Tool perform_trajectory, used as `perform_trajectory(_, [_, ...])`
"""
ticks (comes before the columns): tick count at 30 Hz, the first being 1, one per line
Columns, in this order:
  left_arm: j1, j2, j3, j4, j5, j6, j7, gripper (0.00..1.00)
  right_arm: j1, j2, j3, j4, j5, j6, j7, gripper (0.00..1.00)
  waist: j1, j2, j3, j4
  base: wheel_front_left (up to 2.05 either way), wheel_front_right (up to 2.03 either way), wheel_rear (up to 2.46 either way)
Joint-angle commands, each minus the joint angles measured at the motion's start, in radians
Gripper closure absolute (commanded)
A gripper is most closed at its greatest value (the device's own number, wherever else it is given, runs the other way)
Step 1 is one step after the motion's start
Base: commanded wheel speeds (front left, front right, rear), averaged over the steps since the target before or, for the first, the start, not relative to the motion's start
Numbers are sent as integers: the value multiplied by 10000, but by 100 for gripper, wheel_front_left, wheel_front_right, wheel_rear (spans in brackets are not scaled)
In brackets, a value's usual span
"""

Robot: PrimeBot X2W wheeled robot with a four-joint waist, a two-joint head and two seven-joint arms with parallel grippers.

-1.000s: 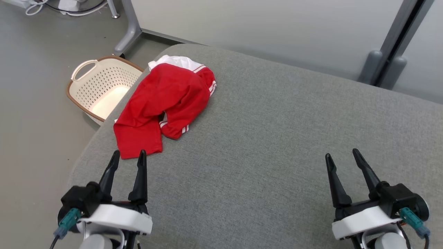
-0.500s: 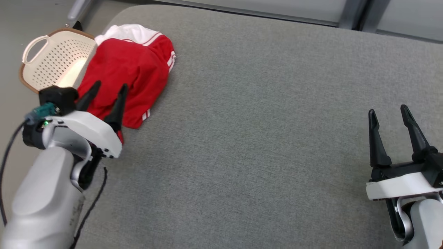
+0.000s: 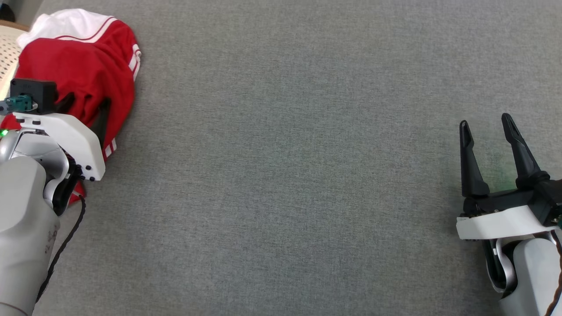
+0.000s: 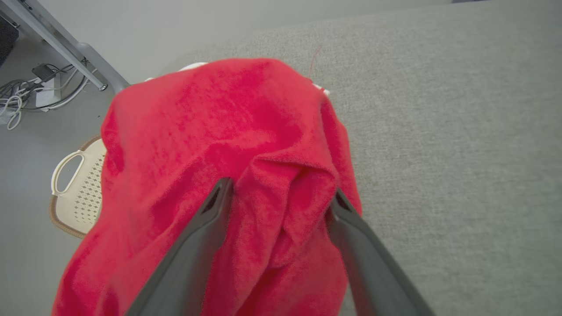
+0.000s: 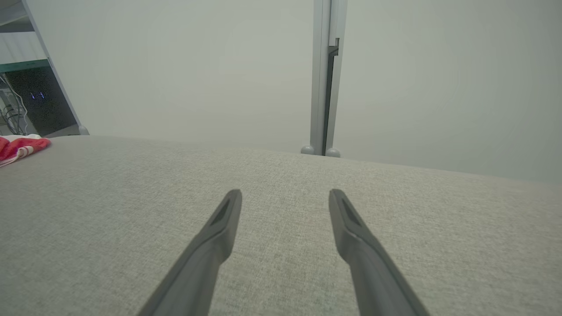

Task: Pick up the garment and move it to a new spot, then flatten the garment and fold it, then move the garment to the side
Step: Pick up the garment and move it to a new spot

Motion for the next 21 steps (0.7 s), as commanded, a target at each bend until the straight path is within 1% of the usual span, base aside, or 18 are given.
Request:
perform_trajectory(1, [-265,26,-104,335,177,114,-98,0,-127,-11,-2,-65,-38,-4,-7,0,0,0,168,-187,0,0,0])
perform_trajectory(3, [-473,94,-503,812,650,169,-151,0,-140,15,28,-80,-49,-4,-7,0,0,0,209,-261,0,0,0])
perform_trajectory(4, [-533,109,-694,1081,827,168,-115,4,-158,31,55,-72,-56,-4,-7,0,0,0,205,-300,0,0,0])
perform_trajectory(5, [-586,95,-806,1300,936,160,-136,58,-183,50,90,-40,-58,-4,-8,0,0,0,181,-351,0,0,0])
perform_trajectory(6, [-650,85,-871,1513,1004,150,-181,100,-205,81,140,-1,-63,-4,-7,0,0,0,144,-410,0,0,0])
perform_trajectory(9, [-768,52,-959,1815,1062,117,-377,100,-204,139,325,42,-182,-3,-8,0,0,0,38,-512,0,0,0])
perform_trajectory(14, [-954,-72,-1055,2066,1078,46,-1228,100,24,366,281,227,-142,-4,-7,0,0,0,-459,-633,0,0,0])
perform_trajectory(17, [-910,-265,-1344,1897,1202,-23,-1751,100,209,488,164,394,-142,-4,-7,0,0,0,-998,-690,0,0,0])
perform_trajectory(21, [-706,-722,-1555,1406,866,-75,-2176,100,395,577,-28,453,-41,-4,-7,0,0,0,-1764,-859,0,0,0])
